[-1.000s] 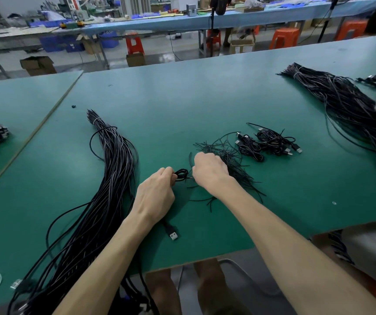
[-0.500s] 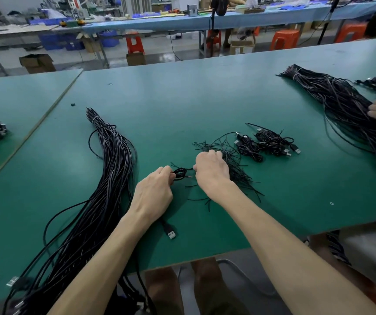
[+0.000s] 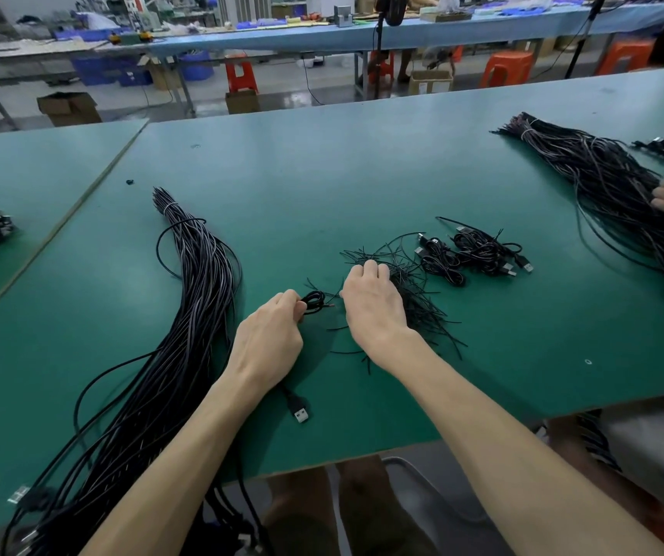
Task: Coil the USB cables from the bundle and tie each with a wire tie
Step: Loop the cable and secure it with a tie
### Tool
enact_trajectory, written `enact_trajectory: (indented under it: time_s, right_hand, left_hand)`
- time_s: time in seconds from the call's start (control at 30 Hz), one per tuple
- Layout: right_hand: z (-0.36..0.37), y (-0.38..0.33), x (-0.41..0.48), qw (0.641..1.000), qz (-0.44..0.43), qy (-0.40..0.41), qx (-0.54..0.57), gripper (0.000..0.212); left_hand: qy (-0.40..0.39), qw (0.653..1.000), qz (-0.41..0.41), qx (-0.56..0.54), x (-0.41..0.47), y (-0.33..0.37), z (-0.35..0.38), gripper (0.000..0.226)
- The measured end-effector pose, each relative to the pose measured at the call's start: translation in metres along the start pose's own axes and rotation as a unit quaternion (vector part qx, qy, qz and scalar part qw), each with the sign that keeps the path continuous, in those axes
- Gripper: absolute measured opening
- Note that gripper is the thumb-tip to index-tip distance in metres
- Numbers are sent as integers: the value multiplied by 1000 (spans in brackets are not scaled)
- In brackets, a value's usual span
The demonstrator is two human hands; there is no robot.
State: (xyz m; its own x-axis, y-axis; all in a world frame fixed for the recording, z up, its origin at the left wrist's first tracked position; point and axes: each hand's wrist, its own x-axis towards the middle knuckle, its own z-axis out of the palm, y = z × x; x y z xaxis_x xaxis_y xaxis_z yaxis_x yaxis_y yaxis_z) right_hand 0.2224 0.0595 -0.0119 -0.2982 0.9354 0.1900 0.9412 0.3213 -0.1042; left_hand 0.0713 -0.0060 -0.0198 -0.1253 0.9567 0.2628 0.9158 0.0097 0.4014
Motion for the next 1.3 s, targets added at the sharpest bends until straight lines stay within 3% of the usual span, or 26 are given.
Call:
enact_trajectory:
  time_s: [0.17,0.6,0.67,0.77,0.83,0.9,0.97,1.03,1.1,1.17,1.3]
  right_hand:
    - [3,-1,-2,997,7,31,72,27]
    - [-6,-3,-12,995,28,64,74,24]
    - [-13,-3,-13,989,21,86,117,18]
    - [-20,-6,-13,957,61,97,267,8]
    - [-24,-5,-12,921,113,76,366,13]
    - [-26,-3,-11,920,130,47,366,21]
    - [-28,-1,-13,954,123,48,270,24]
    - [-35,1,-14,956,110,125,243,22]
    - [-43,2,-12,933,106,164,301,22]
    - [-44,1,-10,908,85,134,388,21]
    - [-28,-15,-25,913,28,88,396,16]
  left_hand:
    - [2,1000,-7,-8,1,0,0,20]
    - [9,1000,-12,-20,2,-1,1,20]
    - [9,1000,-13,-18,2,-2,2,21]
    - [9,1000,-20,-20,3,-3,3,23]
    - [8,1000,-22,-19,4,-4,4,23]
    - [9,1000,-18,-19,4,-3,5,23]
    - [9,1000,-16,-21,4,-4,5,23]
    - [12,1000,-13,-23,4,-4,4,22]
    - [9,1000,-13,-25,3,-5,3,20]
    - [7,1000,-11,-28,3,-4,2,20]
    - [10,1000,-3,-26,3,-3,2,18]
